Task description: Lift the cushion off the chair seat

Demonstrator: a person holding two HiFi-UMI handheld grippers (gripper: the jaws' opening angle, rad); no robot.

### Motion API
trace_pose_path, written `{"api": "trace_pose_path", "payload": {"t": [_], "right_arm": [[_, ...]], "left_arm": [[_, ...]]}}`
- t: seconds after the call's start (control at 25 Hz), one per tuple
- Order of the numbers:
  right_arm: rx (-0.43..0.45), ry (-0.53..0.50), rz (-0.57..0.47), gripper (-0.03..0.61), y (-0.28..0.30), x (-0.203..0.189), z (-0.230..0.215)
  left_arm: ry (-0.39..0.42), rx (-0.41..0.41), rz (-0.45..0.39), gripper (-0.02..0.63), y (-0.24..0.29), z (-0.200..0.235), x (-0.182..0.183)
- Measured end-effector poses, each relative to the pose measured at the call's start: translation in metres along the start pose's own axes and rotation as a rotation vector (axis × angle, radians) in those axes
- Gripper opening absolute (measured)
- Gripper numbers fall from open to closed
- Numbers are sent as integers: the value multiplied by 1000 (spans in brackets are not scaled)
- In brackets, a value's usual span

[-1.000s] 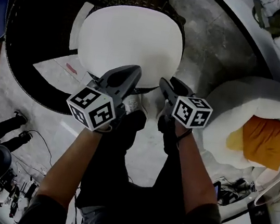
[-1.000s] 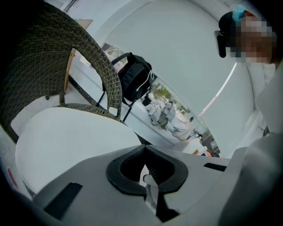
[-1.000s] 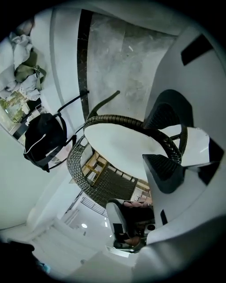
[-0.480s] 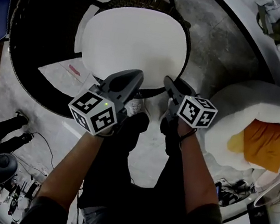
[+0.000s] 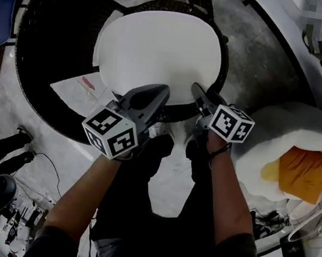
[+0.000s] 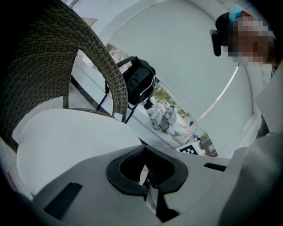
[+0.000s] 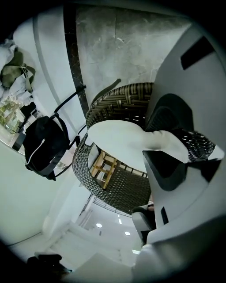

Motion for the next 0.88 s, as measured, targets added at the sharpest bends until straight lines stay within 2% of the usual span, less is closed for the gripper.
{"api": "trace_pose_path", "payload": {"t": [0.16, 0.32, 0.52, 0.72, 0.88], "right_arm": [[-59, -72, 39, 85, 8, 1, -2], [-60, -93, 10, 44, 9, 11, 8], [13, -110, -33, 37, -12, 22, 46], [93, -162, -68, 37, -40, 41, 104], [121, -219, -87, 35, -60, 60, 144]], "left_arm": [[-2, 1, -3, 9, 1, 7, 5], [-5, 6, -8, 9, -4, 11, 11], [0, 13, -34, 9, -19, 4, 30], [31, 19, -84, 9, -39, -18, 68], [56, 25, -125, 9, -54, -36, 99]]}}
Point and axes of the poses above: the fingertips, and each gripper's own axes: y forward along the fingers, z to its left, x out of its top, the point moved 2 cm from there along -y, backward along the fingers, and after that the axes turned 7 degrees about y, right-handed, at the moved point
